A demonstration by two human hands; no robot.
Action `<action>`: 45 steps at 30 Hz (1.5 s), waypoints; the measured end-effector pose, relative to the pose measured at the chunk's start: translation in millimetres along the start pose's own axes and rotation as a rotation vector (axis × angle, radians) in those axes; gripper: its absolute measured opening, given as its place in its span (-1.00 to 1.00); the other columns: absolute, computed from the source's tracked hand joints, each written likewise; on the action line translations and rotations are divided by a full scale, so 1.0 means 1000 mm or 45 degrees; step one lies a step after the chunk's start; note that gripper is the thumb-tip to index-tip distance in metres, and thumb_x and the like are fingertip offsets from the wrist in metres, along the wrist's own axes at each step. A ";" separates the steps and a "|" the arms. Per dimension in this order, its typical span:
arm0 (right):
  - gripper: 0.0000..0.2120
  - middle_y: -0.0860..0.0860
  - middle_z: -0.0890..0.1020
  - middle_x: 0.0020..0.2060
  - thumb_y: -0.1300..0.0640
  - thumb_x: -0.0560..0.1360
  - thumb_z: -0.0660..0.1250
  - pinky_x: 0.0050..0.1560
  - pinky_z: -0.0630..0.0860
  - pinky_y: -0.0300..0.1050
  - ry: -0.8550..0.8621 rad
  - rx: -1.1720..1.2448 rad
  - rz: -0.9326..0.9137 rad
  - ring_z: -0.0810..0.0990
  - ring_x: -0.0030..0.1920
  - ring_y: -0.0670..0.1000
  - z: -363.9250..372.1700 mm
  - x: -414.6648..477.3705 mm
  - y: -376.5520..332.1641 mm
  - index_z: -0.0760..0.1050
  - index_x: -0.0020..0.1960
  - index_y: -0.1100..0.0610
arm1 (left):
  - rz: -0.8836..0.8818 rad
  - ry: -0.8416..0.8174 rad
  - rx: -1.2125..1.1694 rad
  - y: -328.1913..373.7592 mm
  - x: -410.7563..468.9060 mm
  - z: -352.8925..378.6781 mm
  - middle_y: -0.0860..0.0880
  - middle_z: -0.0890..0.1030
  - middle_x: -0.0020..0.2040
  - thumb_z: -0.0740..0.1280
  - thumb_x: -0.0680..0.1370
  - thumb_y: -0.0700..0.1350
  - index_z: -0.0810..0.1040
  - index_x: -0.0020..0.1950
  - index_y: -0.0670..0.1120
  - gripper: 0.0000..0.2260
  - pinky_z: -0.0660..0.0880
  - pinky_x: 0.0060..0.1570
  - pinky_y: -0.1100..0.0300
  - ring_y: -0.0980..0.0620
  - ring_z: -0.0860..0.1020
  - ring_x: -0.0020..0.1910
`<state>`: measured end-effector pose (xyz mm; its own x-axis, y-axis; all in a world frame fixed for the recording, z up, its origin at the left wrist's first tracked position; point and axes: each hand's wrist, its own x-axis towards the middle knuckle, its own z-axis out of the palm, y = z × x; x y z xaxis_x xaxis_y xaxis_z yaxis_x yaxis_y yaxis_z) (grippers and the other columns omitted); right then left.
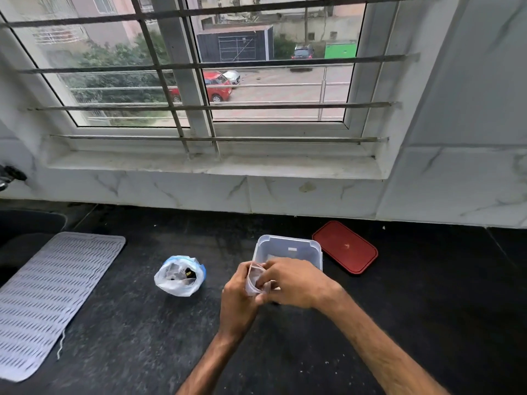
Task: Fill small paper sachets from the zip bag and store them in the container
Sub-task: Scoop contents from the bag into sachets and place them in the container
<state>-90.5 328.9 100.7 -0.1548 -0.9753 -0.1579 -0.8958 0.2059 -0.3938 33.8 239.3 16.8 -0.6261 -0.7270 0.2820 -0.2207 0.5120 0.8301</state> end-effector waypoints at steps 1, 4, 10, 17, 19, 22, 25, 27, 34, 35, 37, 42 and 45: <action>-0.80 -0.10 0.60 0.03 -0.13 0.52 0.32 -0.09 0.50 -0.07 0.046 -0.039 0.002 0.56 0.02 -0.02 0.005 0.004 -0.001 0.62 0.06 -0.10 | -0.014 -0.016 -0.004 -0.003 0.000 0.000 0.21 0.64 -0.09 0.54 0.33 -0.08 0.49 0.06 0.12 -0.62 0.57 -0.14 0.13 0.17 0.62 -0.18; -0.82 -0.06 0.61 0.03 -0.06 0.53 0.31 -0.15 0.42 -0.09 0.098 -0.121 -0.005 0.56 0.02 0.05 0.016 0.013 -0.004 0.64 0.01 -0.03 | -0.036 -0.042 -0.032 -0.011 0.000 -0.001 0.18 0.65 -0.07 0.51 0.31 -0.09 0.48 0.09 0.13 -0.59 0.58 -0.13 0.03 0.15 0.63 -0.16; -0.80 -0.07 0.60 0.16 -0.06 0.49 0.38 0.02 0.53 0.04 0.143 -0.142 0.018 0.56 0.08 0.05 0.029 0.018 -0.014 0.61 0.09 -0.05 | -0.035 -0.116 -0.101 -0.029 0.011 -0.012 0.20 0.67 -0.06 0.48 0.26 0.10 0.50 0.11 0.13 -0.55 0.57 -0.14 0.25 0.22 0.64 -0.13; -0.83 -0.02 0.63 0.09 0.02 0.56 0.29 0.04 0.51 0.07 0.240 -0.317 0.139 0.58 0.10 0.09 0.041 0.029 -0.015 0.60 0.06 0.02 | -0.009 -0.239 -0.148 -0.045 0.009 -0.010 0.15 0.67 -0.06 0.54 0.37 0.00 0.44 0.15 0.19 -0.57 0.59 -0.15 0.14 0.19 0.65 -0.12; -0.78 -0.03 0.61 0.15 -0.04 0.56 0.27 0.06 0.47 0.04 0.253 -0.295 0.197 0.54 0.14 0.09 0.045 0.029 -0.017 0.61 0.11 0.00 | 0.036 -0.283 -0.145 -0.049 0.006 -0.009 0.15 0.65 0.04 0.52 0.43 -0.05 0.44 0.20 0.18 -0.57 0.59 -0.08 0.16 0.21 0.64 -0.03; -0.77 0.00 0.61 0.14 -0.01 0.57 0.26 0.04 0.46 0.03 0.201 -0.311 0.306 0.53 0.12 0.12 0.055 0.027 -0.021 0.60 0.15 0.00 | 0.058 -0.361 -0.120 -0.062 0.000 -0.007 0.18 0.58 0.22 0.46 0.47 -0.15 0.44 0.31 0.13 -0.54 0.58 0.09 0.12 0.22 0.57 0.16; -0.81 0.06 0.66 -0.03 0.08 0.57 0.25 -0.04 0.46 -0.01 0.139 -0.371 0.406 0.61 0.00 0.16 0.073 0.024 -0.021 0.59 0.10 0.02 | 0.009 -0.429 -0.082 -0.075 -0.011 -0.005 0.21 0.53 0.27 0.46 0.46 -0.17 0.38 0.38 0.18 -0.44 0.53 0.19 0.14 0.25 0.51 0.23; -0.79 0.07 0.67 -0.08 0.14 0.54 0.25 -0.04 0.46 -0.02 0.089 -0.372 0.440 0.63 -0.02 0.17 0.086 0.022 -0.019 0.56 0.13 0.01 | -0.020 -0.460 -0.067 -0.083 -0.018 -0.004 0.26 0.48 0.33 0.46 0.47 -0.10 0.37 0.40 0.14 -0.45 0.48 0.28 0.07 0.27 0.47 0.29; -0.74 0.04 0.67 0.02 0.06 0.56 0.29 0.01 0.51 -0.03 0.152 -0.076 0.545 0.62 0.05 0.10 0.100 0.022 -0.007 0.54 0.22 -0.13 | -0.148 -0.554 -0.025 -0.098 -0.023 -0.002 0.22 0.46 0.36 0.45 0.47 -0.09 0.28 0.48 0.11 -0.37 0.47 0.29 0.08 0.21 0.46 0.30; -0.76 0.03 0.67 0.02 0.03 0.56 0.29 0.01 0.51 -0.04 0.163 -0.020 0.586 0.63 0.05 0.09 0.102 0.022 -0.004 0.56 0.20 -0.12 | -0.158 -0.566 -0.015 -0.099 -0.022 -0.001 0.21 0.46 0.38 0.44 0.47 -0.09 0.27 0.49 0.10 -0.37 0.46 0.30 0.08 0.20 0.46 0.32; -0.80 0.01 0.68 0.03 0.01 0.56 0.30 0.01 0.51 -0.06 0.179 0.044 0.655 0.63 0.04 0.08 0.102 0.024 0.001 0.59 0.15 -0.10 | -0.179 -0.584 -0.006 -0.101 -0.019 0.001 0.18 0.47 0.39 0.42 0.48 -0.07 0.24 0.51 0.09 -0.35 0.45 0.32 0.08 0.19 0.46 0.33; -0.82 -0.01 0.68 0.02 0.01 0.56 0.27 -0.03 0.49 -0.10 0.219 0.074 0.675 0.63 0.04 0.08 0.101 0.029 0.003 0.59 0.10 -0.06 | -0.217 -0.669 -0.044 -0.094 -0.014 0.002 0.23 0.54 0.29 0.36 0.52 -0.16 0.16 0.53 0.20 -0.33 0.48 0.27 0.20 0.25 0.53 0.25; -0.82 -0.01 0.69 -0.05 0.08 0.54 0.27 -0.09 0.51 -0.08 0.209 0.037 0.619 0.64 -0.01 0.09 0.103 0.033 0.000 0.60 0.08 -0.06 | -0.223 -0.764 -0.043 -0.091 -0.014 0.005 0.20 0.53 0.32 0.33 0.54 -0.17 0.10 0.57 0.16 -0.32 0.46 0.31 0.18 0.26 0.50 0.28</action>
<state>-53.0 305.1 2.3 -0.6160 -0.7656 -0.1855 -0.6925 0.6385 -0.3357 58.4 205.3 -65.2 -0.8956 -0.4106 -0.1709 -0.3407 0.3865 0.8570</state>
